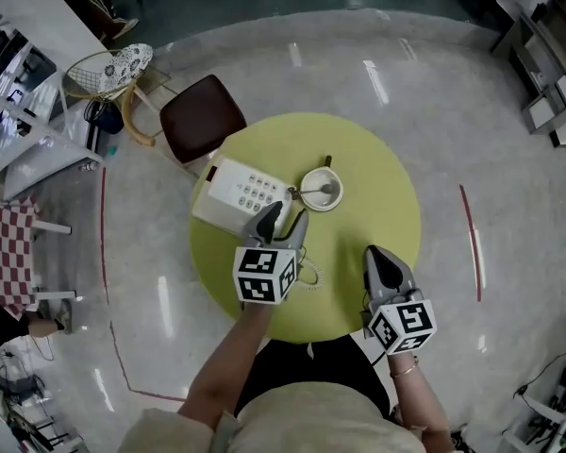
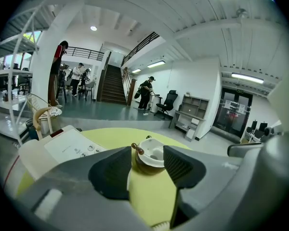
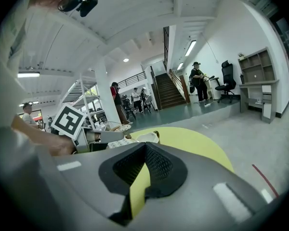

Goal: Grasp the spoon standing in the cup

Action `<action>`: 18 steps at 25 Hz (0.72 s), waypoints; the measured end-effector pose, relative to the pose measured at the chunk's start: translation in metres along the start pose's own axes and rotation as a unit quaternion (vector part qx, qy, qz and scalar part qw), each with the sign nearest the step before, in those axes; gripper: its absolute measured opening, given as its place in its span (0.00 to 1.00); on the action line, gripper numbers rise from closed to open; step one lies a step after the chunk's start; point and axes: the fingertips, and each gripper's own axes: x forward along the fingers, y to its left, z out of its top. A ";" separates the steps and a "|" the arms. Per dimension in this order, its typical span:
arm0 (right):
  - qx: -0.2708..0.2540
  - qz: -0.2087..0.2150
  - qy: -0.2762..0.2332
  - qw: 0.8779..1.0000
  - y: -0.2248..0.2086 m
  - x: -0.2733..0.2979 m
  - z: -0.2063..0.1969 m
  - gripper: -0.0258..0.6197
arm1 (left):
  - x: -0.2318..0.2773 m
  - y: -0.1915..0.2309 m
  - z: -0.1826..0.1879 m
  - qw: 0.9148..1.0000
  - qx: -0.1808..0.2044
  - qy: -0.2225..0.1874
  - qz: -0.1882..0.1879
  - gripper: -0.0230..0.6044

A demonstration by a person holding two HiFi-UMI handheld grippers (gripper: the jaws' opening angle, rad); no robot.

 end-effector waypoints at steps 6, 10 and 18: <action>0.012 0.007 0.019 1.000 -0.014 0.011 -0.006 0.04 | 0.020 0.009 -0.005 0.999 -0.022 0.017 0.017 0.36; 0.018 0.010 0.029 0.999 -0.021 0.020 -0.011 0.04 | 0.031 0.012 -0.003 0.999 -0.029 0.019 0.024 0.36; 0.028 0.016 0.042 0.999 -0.026 0.033 -0.014 0.04 | 0.046 0.018 -0.003 0.997 -0.058 0.038 0.045 0.36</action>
